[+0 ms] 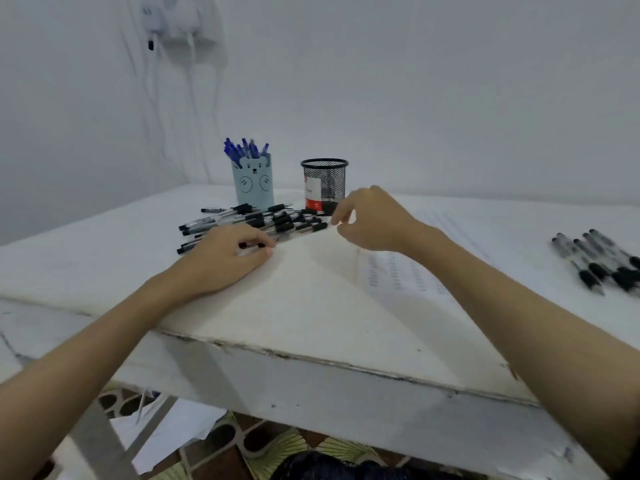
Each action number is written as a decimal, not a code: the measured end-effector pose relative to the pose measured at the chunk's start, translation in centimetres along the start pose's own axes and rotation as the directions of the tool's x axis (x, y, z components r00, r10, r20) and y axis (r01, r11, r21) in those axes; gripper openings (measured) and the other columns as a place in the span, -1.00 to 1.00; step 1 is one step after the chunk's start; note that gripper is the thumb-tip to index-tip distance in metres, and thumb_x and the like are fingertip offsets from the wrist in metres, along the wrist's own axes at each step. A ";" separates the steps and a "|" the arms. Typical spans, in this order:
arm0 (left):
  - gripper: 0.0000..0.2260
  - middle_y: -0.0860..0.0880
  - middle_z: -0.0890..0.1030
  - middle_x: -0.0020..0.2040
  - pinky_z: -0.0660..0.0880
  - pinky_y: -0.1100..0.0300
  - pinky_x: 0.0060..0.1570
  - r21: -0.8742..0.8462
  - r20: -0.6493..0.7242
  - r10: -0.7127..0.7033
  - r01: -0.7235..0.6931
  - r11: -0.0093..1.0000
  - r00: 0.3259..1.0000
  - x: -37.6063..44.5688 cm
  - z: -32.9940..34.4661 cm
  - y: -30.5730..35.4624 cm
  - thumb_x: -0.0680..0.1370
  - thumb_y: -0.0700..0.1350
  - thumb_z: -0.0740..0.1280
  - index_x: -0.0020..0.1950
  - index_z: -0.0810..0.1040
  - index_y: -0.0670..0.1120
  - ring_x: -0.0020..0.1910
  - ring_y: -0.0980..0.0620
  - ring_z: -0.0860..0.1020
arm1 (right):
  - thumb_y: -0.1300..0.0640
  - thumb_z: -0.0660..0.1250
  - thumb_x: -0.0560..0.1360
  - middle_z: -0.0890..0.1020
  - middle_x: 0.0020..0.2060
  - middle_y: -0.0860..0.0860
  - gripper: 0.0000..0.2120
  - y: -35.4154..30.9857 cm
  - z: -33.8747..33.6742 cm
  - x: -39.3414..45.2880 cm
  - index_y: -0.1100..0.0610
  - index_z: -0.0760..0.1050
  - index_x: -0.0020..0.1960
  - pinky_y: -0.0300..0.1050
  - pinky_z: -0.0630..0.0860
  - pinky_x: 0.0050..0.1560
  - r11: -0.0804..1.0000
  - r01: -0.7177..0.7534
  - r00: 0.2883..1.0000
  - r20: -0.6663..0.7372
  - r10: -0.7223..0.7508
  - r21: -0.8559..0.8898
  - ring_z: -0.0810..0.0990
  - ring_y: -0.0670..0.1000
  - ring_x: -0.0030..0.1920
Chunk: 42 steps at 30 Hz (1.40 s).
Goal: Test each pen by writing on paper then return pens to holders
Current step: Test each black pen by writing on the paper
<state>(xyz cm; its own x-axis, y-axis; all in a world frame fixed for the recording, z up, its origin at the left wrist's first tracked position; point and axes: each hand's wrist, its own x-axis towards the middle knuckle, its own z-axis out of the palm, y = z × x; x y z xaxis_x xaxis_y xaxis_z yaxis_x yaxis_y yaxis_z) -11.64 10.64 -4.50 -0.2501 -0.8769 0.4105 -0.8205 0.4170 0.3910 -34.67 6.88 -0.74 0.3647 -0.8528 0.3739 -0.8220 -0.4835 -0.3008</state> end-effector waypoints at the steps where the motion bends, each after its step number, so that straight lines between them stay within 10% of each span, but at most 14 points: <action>1: -0.87 0.16 0.60 0.01 0.35 0.47 0.03 -0.014 -0.038 -0.007 0.007 1.000 0.999 -0.5 -0.3 -0.7 0.55 -0.07 0.31 0.06 0.61 0.03 0.00 0.31 0.50 | 0.25 0.21 0.46 0.53 0.13 0.12 -0.69 -1.0 1.2 0.7 0.05 0.58 0.13 -0.05 0.42 0.16 0.999 0.032 0.999 0.035 -0.032 -0.001 0.39 0.11 0.21; 25: -0.88 0.10 0.57 -0.04 0.30 0.53 -0.01 0.043 -0.087 -0.005 0.009 0.999 0.996 -1.9 -0.6 -2.8 0.55 -0.13 0.31 0.03 0.62 -0.06 0.00 0.15 0.50 | 0.28 0.26 0.52 0.52 0.07 0.06 -0.85 -3.4 4.9 2.5 0.17 0.46 0.08 -0.15 0.26 -0.09 0.870 0.360 0.933 0.143 -0.331 -0.336 0.39 0.08 0.14; 31: -0.88 0.10 0.58 -0.02 0.36 0.27 0.06 0.014 -0.089 0.050 -0.049 0.999 0.995 -0.8 0.4 0.5 0.54 -0.13 0.29 0.00 0.63 -0.04 0.01 0.16 0.49 | 0.31 0.20 0.54 0.53 -0.25 0.12 -0.87 -2.3 0.3 0.2 0.14 0.28 -0.03 -0.18 0.43 -0.38 0.955 0.118 0.967 -0.251 -0.048 0.271 0.46 0.05 -0.36; 34: -0.87 0.14 0.58 0.01 0.37 0.26 0.08 -0.014 -0.064 0.097 -0.098 0.995 0.993 0.4 1.8 2.8 0.55 -0.09 0.28 0.00 0.61 0.01 0.04 0.19 0.49 | 0.23 0.21 0.56 0.44 -0.36 0.05 -0.99 -0.5 -3.4 -1.1 0.16 0.39 -0.04 -0.25 0.43 -0.43 0.705 -0.058 0.932 -0.214 0.291 0.707 0.48 -0.06 -0.51; 37: -0.87 0.15 0.57 0.03 0.38 0.22 0.11 -0.057 -0.025 0.134 -0.135 0.989 0.991 2.0 3.9 5.3 0.55 -0.07 0.28 0.02 0.61 0.03 0.07 0.20 0.48 | -0.17 0.22 0.53 0.25 -0.49 -0.03 -0.61 2.9 -7.0 -3.5 0.12 0.36 -0.28 -0.24 0.20 -0.48 0.278 -0.253 0.878 0.099 0.469 0.927 0.20 -0.07 -0.53; 42: -0.84 0.19 0.55 0.09 0.41 0.21 0.15 -0.142 0.069 0.180 -0.169 0.975 0.981 4.1 6.9 9.7 0.57 0.01 0.26 0.07 0.59 0.05 0.07 0.19 0.50 | -0.16 0.19 0.39 0.07 -0.58 -0.07 -0.55 8.8 -9.6 -7.5 0.06 0.11 -0.49 -0.25 -0.07 -0.50 -0.219 -0.067 0.763 0.192 0.617 0.973 -0.01 -0.05 -0.55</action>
<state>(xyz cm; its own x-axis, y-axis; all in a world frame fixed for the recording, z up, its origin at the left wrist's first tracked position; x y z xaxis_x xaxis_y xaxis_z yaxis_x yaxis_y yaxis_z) -24.15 9.48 -4.71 -0.4282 -0.8021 0.4163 -0.6852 0.5885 0.4290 -48.79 10.93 2.26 -0.1454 -0.9870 -0.0688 0.5813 -0.0290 -0.8132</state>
